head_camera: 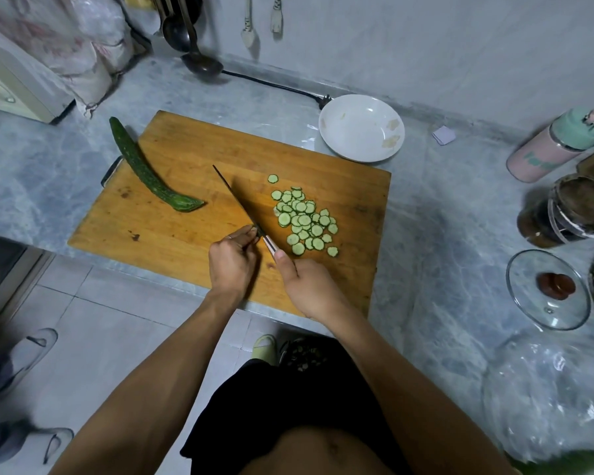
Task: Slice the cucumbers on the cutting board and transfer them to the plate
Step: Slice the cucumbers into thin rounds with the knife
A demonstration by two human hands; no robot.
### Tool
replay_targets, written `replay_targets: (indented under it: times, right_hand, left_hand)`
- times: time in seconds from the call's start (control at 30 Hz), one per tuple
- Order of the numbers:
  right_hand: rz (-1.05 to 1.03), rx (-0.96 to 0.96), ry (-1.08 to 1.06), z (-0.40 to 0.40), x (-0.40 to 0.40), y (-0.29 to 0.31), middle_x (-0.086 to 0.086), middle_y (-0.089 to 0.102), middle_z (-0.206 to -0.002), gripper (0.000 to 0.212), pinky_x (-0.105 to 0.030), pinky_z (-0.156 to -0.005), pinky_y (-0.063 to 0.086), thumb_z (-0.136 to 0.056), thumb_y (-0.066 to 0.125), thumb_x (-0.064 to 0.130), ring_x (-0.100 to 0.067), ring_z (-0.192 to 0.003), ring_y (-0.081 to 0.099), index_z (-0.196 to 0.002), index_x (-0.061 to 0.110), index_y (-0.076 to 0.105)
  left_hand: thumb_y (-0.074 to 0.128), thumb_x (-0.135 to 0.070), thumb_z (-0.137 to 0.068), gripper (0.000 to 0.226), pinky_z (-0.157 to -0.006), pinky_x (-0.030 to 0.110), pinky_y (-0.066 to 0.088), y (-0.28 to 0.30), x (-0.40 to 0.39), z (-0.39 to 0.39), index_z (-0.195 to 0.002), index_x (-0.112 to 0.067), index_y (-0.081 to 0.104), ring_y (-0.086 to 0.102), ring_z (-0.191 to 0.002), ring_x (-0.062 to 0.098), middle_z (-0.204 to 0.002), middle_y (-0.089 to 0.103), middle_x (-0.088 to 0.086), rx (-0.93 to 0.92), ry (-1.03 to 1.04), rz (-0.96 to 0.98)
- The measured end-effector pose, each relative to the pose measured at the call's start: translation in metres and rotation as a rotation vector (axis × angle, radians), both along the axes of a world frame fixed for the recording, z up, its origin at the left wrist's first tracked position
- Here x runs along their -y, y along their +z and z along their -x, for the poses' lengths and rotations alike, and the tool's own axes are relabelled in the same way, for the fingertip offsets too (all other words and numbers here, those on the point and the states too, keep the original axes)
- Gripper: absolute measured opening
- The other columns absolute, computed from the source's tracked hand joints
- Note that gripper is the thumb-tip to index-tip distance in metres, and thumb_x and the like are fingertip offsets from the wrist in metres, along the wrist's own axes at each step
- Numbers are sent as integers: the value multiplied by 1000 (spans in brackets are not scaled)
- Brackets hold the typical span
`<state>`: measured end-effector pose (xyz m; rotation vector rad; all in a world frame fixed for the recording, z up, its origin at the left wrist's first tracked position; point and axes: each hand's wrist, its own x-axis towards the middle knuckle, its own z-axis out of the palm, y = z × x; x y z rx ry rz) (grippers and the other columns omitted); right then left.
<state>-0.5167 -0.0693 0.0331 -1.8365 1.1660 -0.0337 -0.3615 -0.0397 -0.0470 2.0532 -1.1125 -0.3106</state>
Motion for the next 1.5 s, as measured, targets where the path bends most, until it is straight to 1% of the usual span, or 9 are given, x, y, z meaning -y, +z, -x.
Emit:
replay_targets:
  times: [0.1, 0.2, 0.37, 0.5, 0.87, 1.0, 1.2, 1.4, 1.5]
  right_hand:
    - [39, 12, -9, -7, -6, -4, -11, 58, -78, 64, -41, -92, 40, -106, 22, 49, -36, -98, 58, -78, 4, 59]
    - [39, 39, -67, -6, -8, -5, -21, 66, -92, 64, -42, -95, 40, -106, 23, 48, -35, -101, 58, -86, 2, 63]
    - [-54, 49, -237, 3, -7, -8, -7, 58, -63, 70, -43, -64, 52, -100, 24, 61, -29, -65, 61, -63, 11, 56]
    - [-83, 26, -206, 14, -2, -7, -7, 57, -64, 76, -42, -61, 51, -98, 23, 66, -26, -58, 55, -75, 6, 63]
    - [5, 47, -74, 24, -16, 3, -12, 65, -78, 65, -38, -73, 47, -100, 24, 60, -24, -75, 59, -73, 12, 58]
    - [14, 43, -65, 27, -20, 5, -11, 63, -76, 64, -38, -72, 47, -101, 25, 60, -24, -74, 59, -72, 12, 57]
    - [47, 42, -27, 26, -22, 8, -2, 50, -61, 60, -33, -57, 34, -102, 27, 58, -17, -61, 50, -62, 17, 46]
    - [37, 32, -24, 18, -18, 5, -5, 53, -68, 64, -32, -60, 34, -102, 25, 58, -23, -71, 53, -69, 11, 54]
    - [14, 13, -6, 6, -11, -1, -6, 54, -71, 70, -31, -69, 38, -102, 23, 58, -26, -79, 54, -88, 7, 68]
  left_hand:
    - [54, 6, -78, 37, -94, 30, 51, 2, 0, -1, -107, -7, 74, 67, -103, 18, -115, 70, 6, -10, -8, -13]
    - [57, 5, -80, 34, -93, 31, 52, 1, -2, -1, -107, -6, 74, 67, -103, 17, -114, 70, 6, 2, -15, 14]
    - [67, 2, -83, 19, -95, 28, 51, 0, -1, -2, -100, -1, 75, 69, -99, 16, -106, 72, 10, -48, 29, 84]
    - [72, -4, -82, 16, -92, 20, 49, -2, -2, -1, -97, -3, 76, 68, -94, 14, -102, 73, 8, -51, 46, 127]
    - [72, -2, -82, 15, -90, 6, 43, -5, -4, 1, -96, 1, 75, 68, -92, 13, -102, 73, 10, -98, 56, 157]
    - [68, -2, -84, 17, -93, 14, 46, -7, -4, 1, -99, 0, 75, 67, -95, 12, -105, 73, 9, -96, 54, 138]
    - [62, -2, -84, 21, -91, 31, 53, -10, -5, -2, -98, -3, 76, 68, -100, 11, -107, 73, 6, -84, 16, 124]
    - [59, 1, -84, 23, -91, 30, 53, -7, -3, -1, -100, -3, 75, 68, -99, 12, -108, 72, 6, -89, 30, 102]
    - [57, 7, -81, 27, -94, 20, 49, -4, -4, -2, -101, -1, 75, 67, -98, 13, -109, 72, 7, -60, 5, 73]
